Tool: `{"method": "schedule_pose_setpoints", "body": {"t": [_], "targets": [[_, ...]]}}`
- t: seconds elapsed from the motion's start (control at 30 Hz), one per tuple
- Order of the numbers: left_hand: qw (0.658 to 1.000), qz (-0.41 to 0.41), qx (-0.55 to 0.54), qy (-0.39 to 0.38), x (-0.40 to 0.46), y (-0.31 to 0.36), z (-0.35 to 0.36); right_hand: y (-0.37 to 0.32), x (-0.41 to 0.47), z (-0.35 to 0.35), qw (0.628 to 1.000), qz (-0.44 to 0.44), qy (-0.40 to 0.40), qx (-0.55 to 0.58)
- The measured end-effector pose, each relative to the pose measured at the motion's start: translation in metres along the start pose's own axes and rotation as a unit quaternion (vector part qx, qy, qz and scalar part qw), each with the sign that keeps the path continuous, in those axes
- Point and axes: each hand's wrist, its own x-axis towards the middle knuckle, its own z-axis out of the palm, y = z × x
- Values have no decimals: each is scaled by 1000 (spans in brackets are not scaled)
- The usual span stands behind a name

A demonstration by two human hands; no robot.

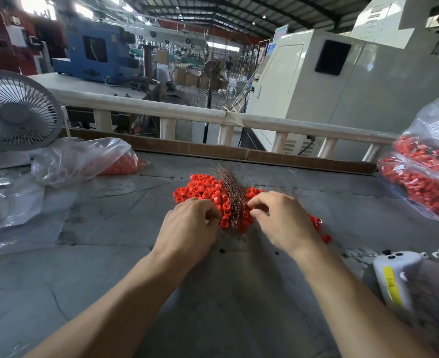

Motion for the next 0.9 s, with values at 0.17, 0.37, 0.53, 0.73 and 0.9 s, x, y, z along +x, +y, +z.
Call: {"method": "schedule_pose_setpoints", "body": {"t": [0.17,0.37,0.53,0.73,0.9], "targets": [[998,48,43,-20,1,1,4,-4,-1,5,999,-16,21,32],[994,55,82,-41,5,2,8,-9,2,12,997,-69,23,30],[993,63,90,-30,5,3,7,-8,4,17,995,-92,22,36],[999,19,15,23,0,7,-3,-10,3,10,985,-107,72,114],[997,-28,-72,19,2,6,-5,-16,-3,3,958,-102,126,235]]}}
